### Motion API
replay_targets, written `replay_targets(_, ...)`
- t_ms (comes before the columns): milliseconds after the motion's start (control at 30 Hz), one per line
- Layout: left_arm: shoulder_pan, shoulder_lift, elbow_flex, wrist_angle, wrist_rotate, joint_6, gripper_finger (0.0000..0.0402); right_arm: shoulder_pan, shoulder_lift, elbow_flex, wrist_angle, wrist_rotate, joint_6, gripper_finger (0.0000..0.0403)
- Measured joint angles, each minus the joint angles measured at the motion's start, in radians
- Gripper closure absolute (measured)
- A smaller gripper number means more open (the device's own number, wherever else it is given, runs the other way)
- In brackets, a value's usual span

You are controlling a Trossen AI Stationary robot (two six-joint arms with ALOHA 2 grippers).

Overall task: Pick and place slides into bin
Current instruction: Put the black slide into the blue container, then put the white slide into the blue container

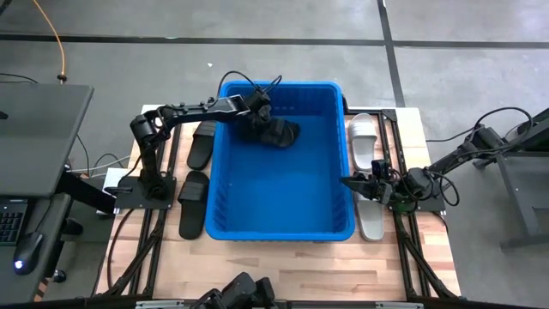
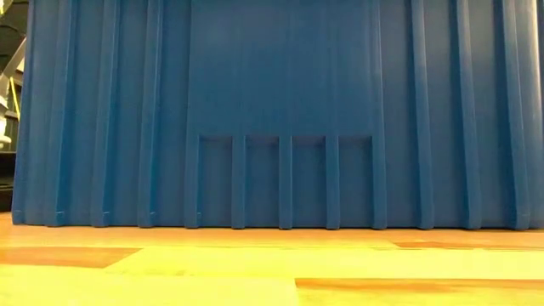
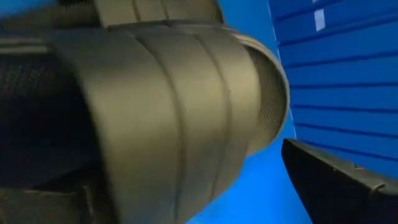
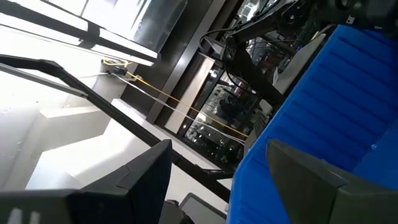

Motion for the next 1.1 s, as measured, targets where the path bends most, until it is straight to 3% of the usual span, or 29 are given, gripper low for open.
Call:
replay_targets(267, 0.001, 0.002, 0.202, -0.168, -0.270, 0.109, 0.0031, 0.000, 0.000, 0.000, -0.016, -0.011, 0.001, 0.0150)
replay_targets(500, 0.002, 0.001, 0.353, -0.344, -0.381, 0.229, 0.0010, 0.000, 0.000, 0.000, -0.022, -0.013, 0.000, 0.0150)
replay_targets(667, 0.001, 0.002, 0.371, -0.393, -0.336, 0.228, 0.0005, 0.000, 0.002, 0.000, -0.031, -0.014, 0.002, 0.0150)
replay_targets(900, -0.019, 0.002, 0.372, -0.280, 0.011, 0.228, 0.0022, 0.000, 0.001, 0.000, 0.012, -0.027, 0.032, 0.0150)
replay_targets(1000, -0.054, -0.005, 0.372, -0.197, 0.045, 0.209, 0.0034, 0.000, 0.001, 0.000, 0.043, -0.052, 0.045, 0.0150)
replay_targets(1100, -0.101, -0.036, 0.372, -0.058, 0.003, 0.177, 0.0052, 0.000, -0.003, 0.000, 0.073, -0.075, 0.068, 0.0150)
